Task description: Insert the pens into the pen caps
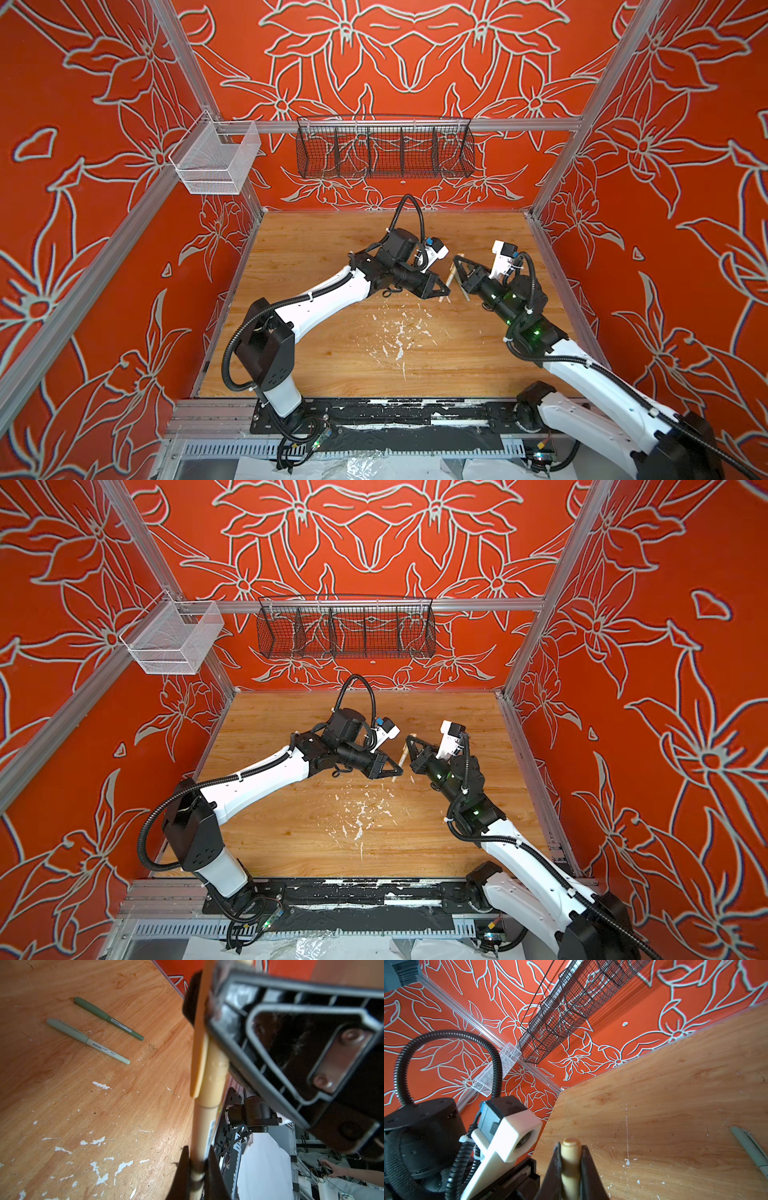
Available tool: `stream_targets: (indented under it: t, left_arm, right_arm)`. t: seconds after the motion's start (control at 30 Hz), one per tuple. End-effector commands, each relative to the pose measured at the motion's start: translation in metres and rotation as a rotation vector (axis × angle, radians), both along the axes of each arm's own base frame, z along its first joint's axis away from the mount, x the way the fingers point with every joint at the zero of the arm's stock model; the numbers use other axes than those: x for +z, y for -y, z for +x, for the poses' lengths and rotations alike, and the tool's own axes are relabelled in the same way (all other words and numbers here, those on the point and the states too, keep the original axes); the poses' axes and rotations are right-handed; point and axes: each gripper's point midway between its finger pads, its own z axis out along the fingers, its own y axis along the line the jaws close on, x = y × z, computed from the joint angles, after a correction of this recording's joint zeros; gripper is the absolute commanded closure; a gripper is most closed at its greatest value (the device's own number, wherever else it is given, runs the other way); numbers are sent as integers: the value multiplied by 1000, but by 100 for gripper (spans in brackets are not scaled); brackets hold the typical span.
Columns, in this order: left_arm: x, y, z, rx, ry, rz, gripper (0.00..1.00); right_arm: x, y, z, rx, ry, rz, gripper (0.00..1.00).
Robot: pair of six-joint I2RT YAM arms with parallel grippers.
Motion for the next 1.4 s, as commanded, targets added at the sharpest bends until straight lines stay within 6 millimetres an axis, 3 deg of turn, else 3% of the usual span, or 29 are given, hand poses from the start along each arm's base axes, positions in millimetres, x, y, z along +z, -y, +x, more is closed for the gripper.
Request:
stream_targets:
  t: [0.0,0.17,0.3,0.37,0.43,0.5,0.53,0.57,0.73,0.93,1.17,1.37]
  left_arm:
    - [137,-20,111,331,398,-309,100]
    - [134,-21,118,346,397,-293,100]
    - [120,-26,109,336,355,-248,100]
    - [100,-32,103,339,299,-180,100]
    - [76,-40,91,328,243,-95,68]
    - [54,-59,84,384,218,-3,44]
    - [45,-68,79,410,209,23,8]
    - [37,-79,72,430,206,50,3]
    - [-3,-140,45,592,170,243,3]
    - [-50,-220,16,814,182,437,3]
    - [-59,-306,-3,1123,289,487,3]
    - [-69,-346,-11,1242,307,498,3]
  right_arm:
    - [-90,-61,-70,386,-306,-98,100]
    - [-91,-60,-71,377,-308,-136,100]
    - [-70,-42,-57,260,-274,-209,100]
    - [-57,-28,-45,186,-270,-284,100]
    - [-45,-20,-33,152,-278,-345,100]
    - [-42,-14,-19,118,-306,-403,100]
    - [-41,-14,-13,116,-311,-419,100]
    - [-44,-15,-8,119,-330,-437,100]
    - [-63,-27,8,173,-394,-504,100]
    - [-132,-42,27,231,-525,-611,100]
    - [-193,-48,52,254,-607,-746,100]
    - [-222,-47,71,246,-656,-850,100]
